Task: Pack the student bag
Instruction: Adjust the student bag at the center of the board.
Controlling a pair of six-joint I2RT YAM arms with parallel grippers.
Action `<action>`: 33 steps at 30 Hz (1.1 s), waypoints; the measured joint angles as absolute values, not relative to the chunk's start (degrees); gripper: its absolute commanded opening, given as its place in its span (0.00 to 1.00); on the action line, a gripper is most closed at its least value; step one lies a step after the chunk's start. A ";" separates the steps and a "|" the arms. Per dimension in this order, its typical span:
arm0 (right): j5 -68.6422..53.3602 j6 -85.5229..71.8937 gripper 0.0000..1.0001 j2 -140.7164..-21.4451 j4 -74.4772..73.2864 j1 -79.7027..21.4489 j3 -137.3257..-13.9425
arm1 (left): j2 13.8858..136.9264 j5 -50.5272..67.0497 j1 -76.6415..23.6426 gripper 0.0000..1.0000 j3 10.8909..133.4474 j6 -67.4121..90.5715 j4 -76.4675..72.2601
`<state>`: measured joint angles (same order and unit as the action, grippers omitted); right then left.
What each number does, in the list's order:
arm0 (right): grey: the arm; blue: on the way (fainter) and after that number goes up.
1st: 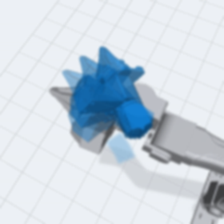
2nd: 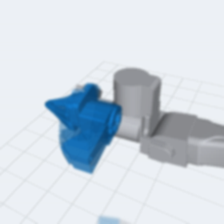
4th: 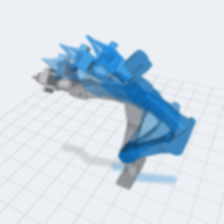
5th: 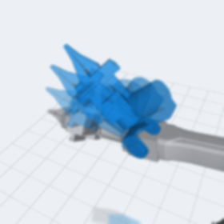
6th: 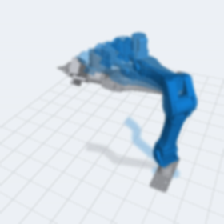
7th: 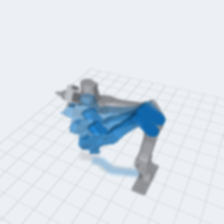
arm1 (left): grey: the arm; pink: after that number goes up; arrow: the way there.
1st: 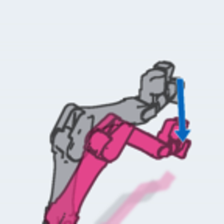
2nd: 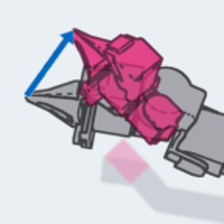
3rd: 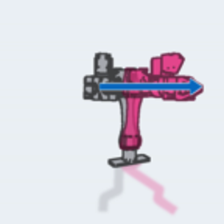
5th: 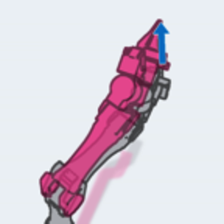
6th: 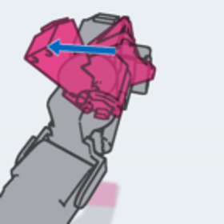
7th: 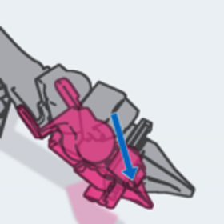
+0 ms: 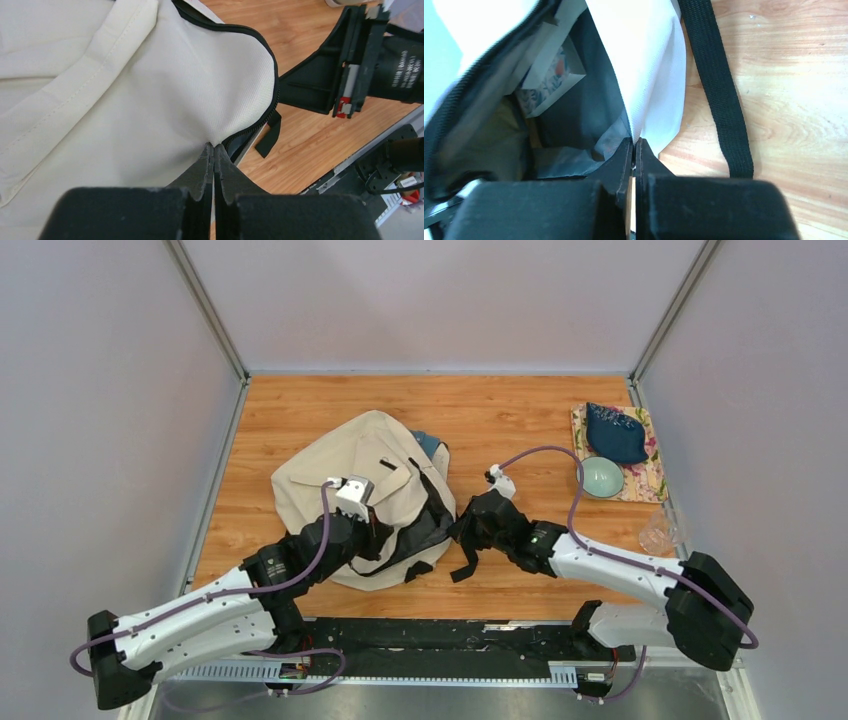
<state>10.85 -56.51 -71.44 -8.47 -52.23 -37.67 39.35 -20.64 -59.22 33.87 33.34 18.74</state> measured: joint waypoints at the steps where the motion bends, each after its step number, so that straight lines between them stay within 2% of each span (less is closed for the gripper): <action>1: 10.87 -57.01 0.00 -70.00 -8.78 -52.29 -37.15 | 39.88 -20.01 -59.22 0.00 33.54 33.32 18.15; 4: 11.07 -58.28 0.00 -67.35 -9.41 -52.51 -36.25 | 41.47 -18.00 -59.22 0.01 32.60 33.32 16.84; 7: 11.51 -59.11 0.00 -66.50 -10.09 -52.88 -35.77 | 44.03 -15.57 -59.22 0.08 32.49 33.12 16.08; 10: 11.92 -59.77 0.00 -66.17 -10.72 -53.23 -35.24 | 47.55 -13.34 -59.27 0.28 32.53 33.06 16.01; 11: 12.03 -59.94 0.00 -66.13 -10.92 -53.30 -35.20 | 48.58 -12.78 -59.27 0.43 32.60 32.80 16.47; 13: 12.25 -60.03 0.00 -65.89 -11.49 -53.34 -35.18 | 50.68 -11.53 -59.27 0.57 33.01 32.38 18.20; 14: 12.47 -60.07 0.00 -65.67 -11.79 -53.41 -35.18 | 51.35 -10.87 -59.27 0.67 33.32 32.32 19.27; 16: 12.78 -60.10 0.02 -65.12 -12.49 -53.45 -35.18 | 52.34 -10.22 -59.27 0.70 34.13 32.10 21.34; 18: 13.21 -60.07 0.09 -64.36 -13.30 -53.45 -35.16 | 52.88 -9.13 -59.27 0.72 35.03 32.01 23.40; 19: 13.45 -60.01 0.18 -63.86 -13.74 -53.47 -35.16 | 52.97 -8.67 -59.27 0.73 35.35 32.01 24.10; 21: 13.82 -59.94 0.27 -62.87 -14.31 -53.47 -35.05 | 52.84 -7.94 -59.27 0.76 35.73 32.03 25.39; 22: 14.20 -59.92 0.36 -62.41 -14.68 -53.45 -34.98 | 52.58 -7.77 -59.27 0.77 35.79 32.05 25.78; 25: 15.27 -59.70 0.45 -60.53 -16.62 -53.45 -34.85 | 50.26 -8.23 -59.27 0.81 35.86 32.12 27.33; 33: 15.25 -59.16 0.45 -53.47 -19.51 -53.45 -34.85 | 36.60 -19.33 -59.27 0.92 36.21 35.31 32.32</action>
<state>15.25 -59.16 -53.47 -19.51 -53.45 -34.85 36.60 -19.33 -59.27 36.21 35.31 32.32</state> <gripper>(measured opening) 0.458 0.894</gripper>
